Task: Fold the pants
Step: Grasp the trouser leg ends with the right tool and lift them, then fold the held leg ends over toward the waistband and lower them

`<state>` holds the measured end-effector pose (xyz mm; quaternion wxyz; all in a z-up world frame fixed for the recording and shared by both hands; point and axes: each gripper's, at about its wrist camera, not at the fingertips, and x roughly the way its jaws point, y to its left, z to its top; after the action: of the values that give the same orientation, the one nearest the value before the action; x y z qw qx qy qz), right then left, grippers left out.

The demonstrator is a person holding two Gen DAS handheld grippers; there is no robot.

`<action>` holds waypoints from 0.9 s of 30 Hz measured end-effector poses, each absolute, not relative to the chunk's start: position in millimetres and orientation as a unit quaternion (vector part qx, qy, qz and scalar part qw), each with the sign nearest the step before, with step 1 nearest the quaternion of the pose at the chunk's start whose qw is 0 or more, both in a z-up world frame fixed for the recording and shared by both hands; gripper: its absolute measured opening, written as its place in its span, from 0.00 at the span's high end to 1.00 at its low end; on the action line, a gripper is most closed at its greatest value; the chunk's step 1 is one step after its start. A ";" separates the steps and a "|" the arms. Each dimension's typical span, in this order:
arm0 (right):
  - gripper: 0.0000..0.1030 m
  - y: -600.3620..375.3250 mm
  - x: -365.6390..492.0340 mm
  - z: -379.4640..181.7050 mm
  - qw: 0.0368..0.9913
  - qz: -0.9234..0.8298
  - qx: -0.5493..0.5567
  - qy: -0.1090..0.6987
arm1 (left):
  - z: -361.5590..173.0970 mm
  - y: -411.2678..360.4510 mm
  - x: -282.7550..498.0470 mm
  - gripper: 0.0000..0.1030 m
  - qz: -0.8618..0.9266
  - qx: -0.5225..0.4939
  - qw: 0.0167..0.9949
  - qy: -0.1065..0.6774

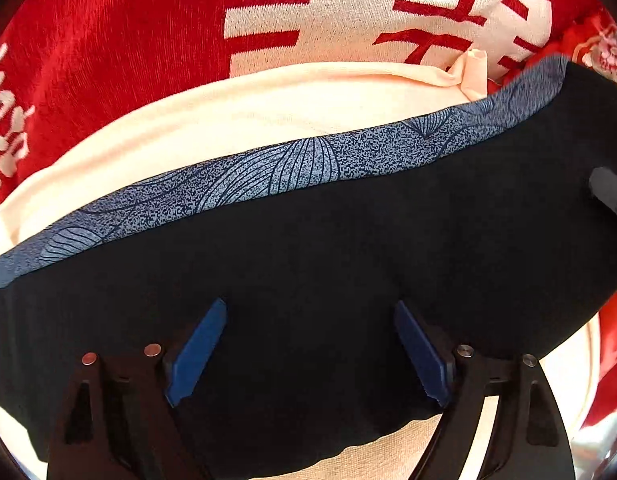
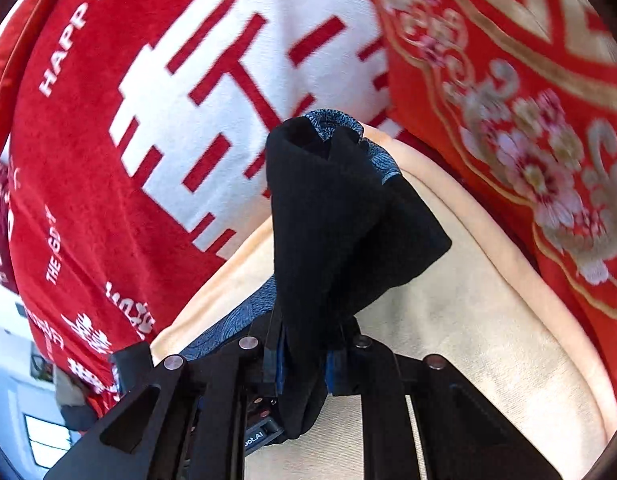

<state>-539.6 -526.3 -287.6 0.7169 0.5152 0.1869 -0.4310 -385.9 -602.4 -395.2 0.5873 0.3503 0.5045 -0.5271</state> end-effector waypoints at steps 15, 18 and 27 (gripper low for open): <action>0.85 -489.1 -464.4 -241.4 0.758 -0.435 0.406 0.268 | -377.8 -572.2 -328.2 0.16 -0.527 0.359 0.565 0.523; 0.85 -479.7 -442.8 -236.7 0.765 -0.428 0.388 0.285 | -369.3 -556.6 -295.5 0.16 -0.511 0.362 0.573 0.528; 0.84 -439.3 -354.7 -250.6 0.783 -0.382 0.329 0.363 | -347.3 -499.0 -204.0 0.16 -0.447 0.399 0.623 0.503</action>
<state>-354.7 -439.3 -250.6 0.7831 0.3293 0.3633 -0.3824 -204.0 -499.0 -347.3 0.6229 0.3994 0.5027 -0.4469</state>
